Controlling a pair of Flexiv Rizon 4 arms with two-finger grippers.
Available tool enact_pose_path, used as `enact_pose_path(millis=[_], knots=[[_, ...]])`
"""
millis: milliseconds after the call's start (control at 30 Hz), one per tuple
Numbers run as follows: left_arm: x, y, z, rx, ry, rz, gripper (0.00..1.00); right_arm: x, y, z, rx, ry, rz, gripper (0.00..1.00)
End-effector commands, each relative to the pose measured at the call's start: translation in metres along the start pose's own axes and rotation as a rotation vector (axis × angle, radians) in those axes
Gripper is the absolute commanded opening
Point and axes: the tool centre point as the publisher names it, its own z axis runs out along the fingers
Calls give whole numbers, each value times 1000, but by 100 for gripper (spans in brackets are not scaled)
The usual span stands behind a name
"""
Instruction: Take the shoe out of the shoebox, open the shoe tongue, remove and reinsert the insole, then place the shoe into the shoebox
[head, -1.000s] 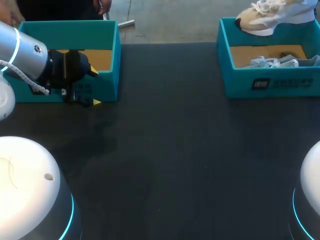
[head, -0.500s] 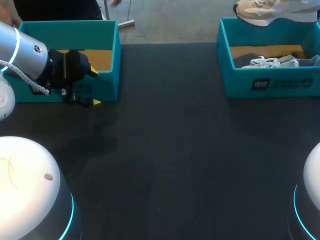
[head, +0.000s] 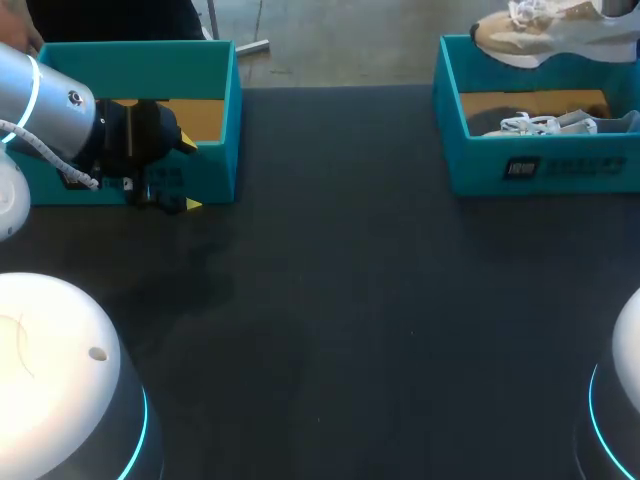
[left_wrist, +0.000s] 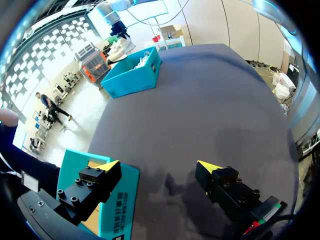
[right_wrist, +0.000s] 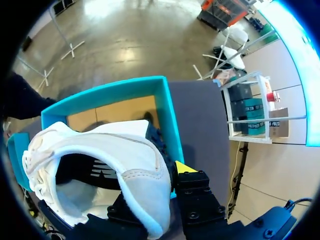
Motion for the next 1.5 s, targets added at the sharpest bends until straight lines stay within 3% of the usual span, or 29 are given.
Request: enact_pose_path(millis=[33, 600, 1500], knots=[[0, 0, 0, -4, 0, 1, 100, 1, -3, 5, -2, -2, 15, 0], [0, 0, 0, -4, 0, 1, 100, 2, -16, 40, 48, -10, 33, 0], [0, 0, 0, -4, 0, 1, 100, 4, -15, 77, 95, -46, 2, 0]])
